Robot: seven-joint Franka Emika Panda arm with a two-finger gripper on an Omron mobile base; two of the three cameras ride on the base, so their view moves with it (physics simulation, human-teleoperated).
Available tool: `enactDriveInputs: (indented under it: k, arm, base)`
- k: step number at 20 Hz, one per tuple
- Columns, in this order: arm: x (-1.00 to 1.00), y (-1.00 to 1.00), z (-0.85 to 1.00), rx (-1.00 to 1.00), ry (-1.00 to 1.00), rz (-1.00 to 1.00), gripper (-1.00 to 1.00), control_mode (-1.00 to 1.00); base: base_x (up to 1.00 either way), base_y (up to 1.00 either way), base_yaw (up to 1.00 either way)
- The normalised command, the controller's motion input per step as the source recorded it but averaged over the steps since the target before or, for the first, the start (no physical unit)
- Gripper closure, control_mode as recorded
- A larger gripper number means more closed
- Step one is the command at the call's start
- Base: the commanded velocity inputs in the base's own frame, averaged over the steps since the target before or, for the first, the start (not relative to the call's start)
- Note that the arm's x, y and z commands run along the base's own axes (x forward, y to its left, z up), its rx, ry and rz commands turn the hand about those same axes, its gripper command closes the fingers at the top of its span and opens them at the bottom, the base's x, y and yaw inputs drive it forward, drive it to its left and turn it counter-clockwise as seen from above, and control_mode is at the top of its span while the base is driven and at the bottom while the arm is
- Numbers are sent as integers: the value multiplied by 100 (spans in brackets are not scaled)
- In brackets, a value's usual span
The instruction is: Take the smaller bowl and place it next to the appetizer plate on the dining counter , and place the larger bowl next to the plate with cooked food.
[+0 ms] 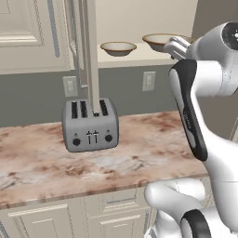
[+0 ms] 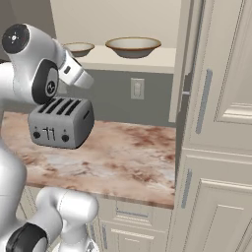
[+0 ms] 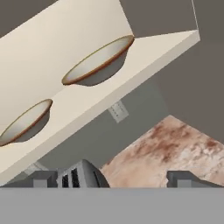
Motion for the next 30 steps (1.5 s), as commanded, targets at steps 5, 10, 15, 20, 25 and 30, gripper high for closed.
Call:
enactDriveInputs:
  k: [5,10,15,20,25,30]
  arm:
    - [31,-30,0,9,-3,1,-100,-100]
    - [65,-8,10,0,-7,4,-100,-100]
    - [59,0,25,0,-1,1,-100,-100]
    - [41,-13,35,0,0,0,-100,-100]
    - [30,-19,6,0,8,0,-100,-100]
    - [37,-14,-13,0,6,0,-100,-100]
  base:
    - [0,0,0]
    - [0,0,0]
    - [0,0,0]
    - [0,0,0]
    - [0,0,0]
    - [0,0,0]
